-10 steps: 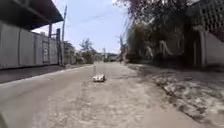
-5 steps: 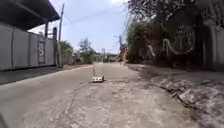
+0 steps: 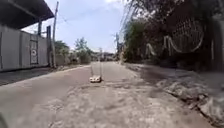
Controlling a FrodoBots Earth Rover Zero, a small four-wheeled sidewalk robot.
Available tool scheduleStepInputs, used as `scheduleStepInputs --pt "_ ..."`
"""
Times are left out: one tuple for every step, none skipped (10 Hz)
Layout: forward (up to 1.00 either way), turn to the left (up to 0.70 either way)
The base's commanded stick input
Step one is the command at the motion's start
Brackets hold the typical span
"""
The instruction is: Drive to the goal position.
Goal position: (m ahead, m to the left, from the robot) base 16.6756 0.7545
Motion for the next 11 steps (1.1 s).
scheduleStepInputs --pt "1.0 0.0" --pt "1.0 -0.08" --pt "1.0 -0.37" --pt "1.0 -0.28" --pt "1.0 0.0" --pt "1.0 0.0" --pt "1.0 0.0" --pt "1.0 0.0" --pt "1.0 0.0" --pt "1.0 0.0" --pt "1.0 0.0"
